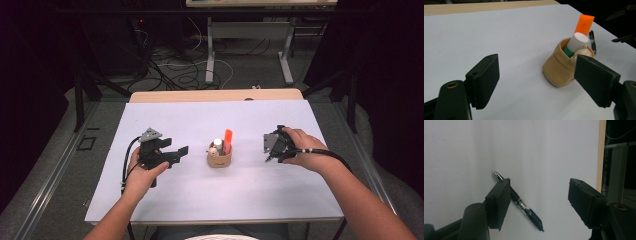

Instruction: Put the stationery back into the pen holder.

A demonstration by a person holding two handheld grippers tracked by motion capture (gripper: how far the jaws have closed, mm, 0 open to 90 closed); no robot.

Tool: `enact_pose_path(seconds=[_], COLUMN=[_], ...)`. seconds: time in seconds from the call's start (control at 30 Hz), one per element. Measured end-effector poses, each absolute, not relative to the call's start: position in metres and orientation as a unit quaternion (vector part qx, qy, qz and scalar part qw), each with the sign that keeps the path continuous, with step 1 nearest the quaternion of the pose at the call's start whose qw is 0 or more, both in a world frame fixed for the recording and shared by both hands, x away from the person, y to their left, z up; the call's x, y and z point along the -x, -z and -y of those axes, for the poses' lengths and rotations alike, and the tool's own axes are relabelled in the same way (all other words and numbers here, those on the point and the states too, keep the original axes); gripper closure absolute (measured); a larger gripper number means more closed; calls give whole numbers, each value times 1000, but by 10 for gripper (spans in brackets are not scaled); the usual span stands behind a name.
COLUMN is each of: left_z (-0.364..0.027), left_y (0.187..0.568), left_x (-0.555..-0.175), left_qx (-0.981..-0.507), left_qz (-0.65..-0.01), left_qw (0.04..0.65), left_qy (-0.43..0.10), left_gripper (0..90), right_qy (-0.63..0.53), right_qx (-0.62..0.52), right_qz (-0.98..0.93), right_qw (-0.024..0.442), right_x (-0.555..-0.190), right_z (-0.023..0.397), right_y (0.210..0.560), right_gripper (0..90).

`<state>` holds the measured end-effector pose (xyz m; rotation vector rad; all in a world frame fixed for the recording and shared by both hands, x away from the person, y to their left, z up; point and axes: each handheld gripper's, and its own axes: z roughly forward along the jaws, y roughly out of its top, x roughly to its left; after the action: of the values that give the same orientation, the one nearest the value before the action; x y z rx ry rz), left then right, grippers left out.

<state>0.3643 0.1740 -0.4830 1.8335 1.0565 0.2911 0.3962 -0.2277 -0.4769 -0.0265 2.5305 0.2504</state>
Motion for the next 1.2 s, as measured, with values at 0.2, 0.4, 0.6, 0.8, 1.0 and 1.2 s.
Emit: enact_pose_path(seconds=[0.2,0.4,0.6,0.8,1.0,1.2], left_z=[-173,-174,-175,-175,-175,-175], left_y=[485,485,484,484,484,485], left_x=[-365,-365,-365,-365,-365,-366], left_qx=[-752,-751,-750,-750,-749,-747], left_qz=[-434,-436,-437,-439,-440,-441], left_qw=[481,482,482,479,481,483], left_qy=[-120,-120,-121,-121,-121,-117], left_gripper=[212,212,212,212,213,213], right_qy=[-78,-65,-34,-50,-33,-16], right_qx=[47,67,89,105,124,138], right_qz=[-950,-951,-955,-953,-955,-959], right_qw=[298,294,281,280,267,245], right_x=[-396,-396,-393,-394,-395,-395], right_z=[228,229,229,229,227,230], right_y=[482,484,487,494,497,509], right_gripper=[333,334,435,508,562,603])
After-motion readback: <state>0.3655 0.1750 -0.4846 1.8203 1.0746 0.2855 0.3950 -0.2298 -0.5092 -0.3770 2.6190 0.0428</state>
